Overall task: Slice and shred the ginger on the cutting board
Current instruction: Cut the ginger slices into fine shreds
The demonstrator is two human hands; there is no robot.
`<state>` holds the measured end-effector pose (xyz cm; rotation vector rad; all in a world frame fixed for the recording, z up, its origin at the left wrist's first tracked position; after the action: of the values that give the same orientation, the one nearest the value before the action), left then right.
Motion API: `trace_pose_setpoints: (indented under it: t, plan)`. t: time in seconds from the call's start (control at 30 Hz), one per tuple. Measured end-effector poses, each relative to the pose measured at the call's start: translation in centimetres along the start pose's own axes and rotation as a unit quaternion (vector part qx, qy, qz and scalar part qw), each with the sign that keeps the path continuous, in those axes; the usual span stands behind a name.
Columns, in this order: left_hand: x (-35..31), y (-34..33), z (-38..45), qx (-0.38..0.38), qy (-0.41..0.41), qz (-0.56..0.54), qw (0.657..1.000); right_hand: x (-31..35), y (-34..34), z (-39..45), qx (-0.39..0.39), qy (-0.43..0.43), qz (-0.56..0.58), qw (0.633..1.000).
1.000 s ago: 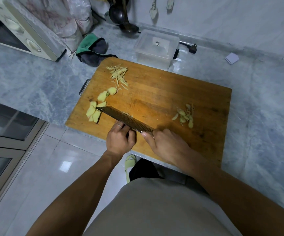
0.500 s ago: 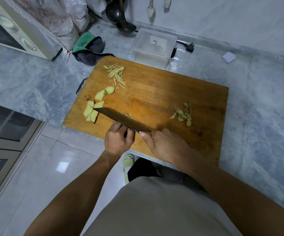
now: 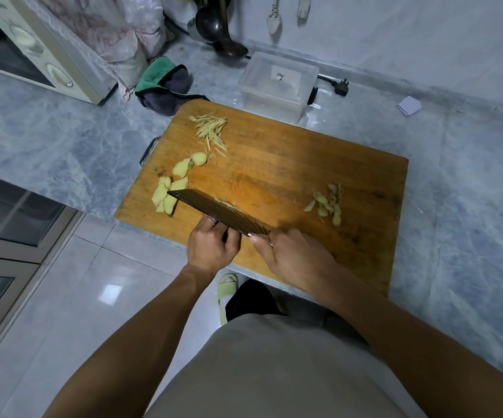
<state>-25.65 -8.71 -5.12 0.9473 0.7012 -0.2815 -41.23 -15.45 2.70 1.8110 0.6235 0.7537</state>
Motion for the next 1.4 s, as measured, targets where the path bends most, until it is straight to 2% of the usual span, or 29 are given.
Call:
trace_pose_setpoints:
  t: [0.23, 0.53, 0.7, 1.03, 1.4]
  plan:
    - [-0.2, 0.0, -0.1, -0.009, -0.005, -0.005, 1.000, 0.0, 0.2, -0.3, 0.009, -0.015, 0.029, 0.999]
    - [0.4, -0.4, -0.2, -0.013, 0.008, -0.005, 1.000, -0.1, 0.5, 0.6, 0.027, 0.002, -0.030, 0.999]
    - [0.7, -0.5, -0.3, -0.005, 0.012, 0.009, 1.000, -0.4, -0.7, 1.0, -0.002, 0.027, -0.055, 0.998]
    - [0.5, -0.5, -0.4, -0.011, -0.018, 0.007, 1.000, -0.3, 0.5, 0.4, -0.001, 0.020, -0.018, 1.000]
    - [0.4, -0.4, -0.3, -0.020, 0.007, -0.006, 1.000, 0.1, 0.5, 0.8, 0.013, 0.021, -0.034, 0.999]
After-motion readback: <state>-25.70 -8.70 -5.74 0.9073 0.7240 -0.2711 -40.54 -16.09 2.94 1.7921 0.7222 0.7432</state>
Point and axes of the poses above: each hand's wrist, its own z-axis towards the middle knuckle, its own y-axis out of the back of the hand, x = y × z, the point moved 4 cm from there along z, towards the middle knuckle, and after that the axes turned 15 degrees about -z, right-handed, at the moved point
